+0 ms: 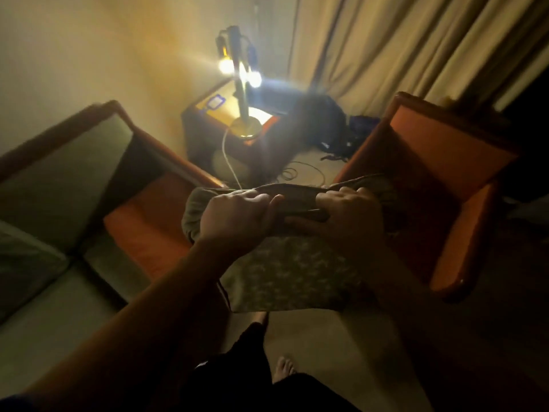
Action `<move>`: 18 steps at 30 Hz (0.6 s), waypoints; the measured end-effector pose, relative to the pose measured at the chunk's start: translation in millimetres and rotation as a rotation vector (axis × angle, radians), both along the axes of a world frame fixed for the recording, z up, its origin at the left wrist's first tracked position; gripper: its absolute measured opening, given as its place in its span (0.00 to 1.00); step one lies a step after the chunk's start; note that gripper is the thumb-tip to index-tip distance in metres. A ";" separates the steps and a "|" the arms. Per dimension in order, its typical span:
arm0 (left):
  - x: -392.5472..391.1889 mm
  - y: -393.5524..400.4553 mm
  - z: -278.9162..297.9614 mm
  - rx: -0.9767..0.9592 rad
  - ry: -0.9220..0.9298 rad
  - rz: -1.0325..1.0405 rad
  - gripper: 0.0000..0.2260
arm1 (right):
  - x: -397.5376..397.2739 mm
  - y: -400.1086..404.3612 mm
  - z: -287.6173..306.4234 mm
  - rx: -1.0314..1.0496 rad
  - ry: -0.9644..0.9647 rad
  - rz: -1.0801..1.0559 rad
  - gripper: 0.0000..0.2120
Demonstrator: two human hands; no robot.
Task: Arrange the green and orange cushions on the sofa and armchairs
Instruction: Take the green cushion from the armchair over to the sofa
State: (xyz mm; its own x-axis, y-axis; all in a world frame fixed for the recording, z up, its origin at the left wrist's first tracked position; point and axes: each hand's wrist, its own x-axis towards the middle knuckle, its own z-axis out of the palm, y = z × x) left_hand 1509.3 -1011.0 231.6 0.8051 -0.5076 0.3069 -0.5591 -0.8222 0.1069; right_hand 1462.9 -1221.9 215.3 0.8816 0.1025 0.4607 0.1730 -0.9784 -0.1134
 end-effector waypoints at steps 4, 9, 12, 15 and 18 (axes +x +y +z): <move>-48.5 113.9 1.9 0.012 -0.024 0.206 0.22 | -5.9 105.9 -3.5 0.117 0.025 0.191 0.25; -106.4 253.2 6.3 0.064 -0.062 0.459 0.24 | -9.9 248.7 -1.9 0.180 0.016 0.435 0.26; -139.8 333.1 10.9 0.045 -0.044 0.596 0.25 | -15.6 338.1 1.8 0.151 -0.039 0.551 0.28; -172.1 411.5 13.5 0.007 -0.047 0.718 0.25 | -21.6 426.3 2.5 0.117 -0.051 0.660 0.29; -192.2 478.6 11.4 -0.006 -0.078 0.766 0.23 | -25.4 498.5 -1.5 0.115 -0.030 0.738 0.31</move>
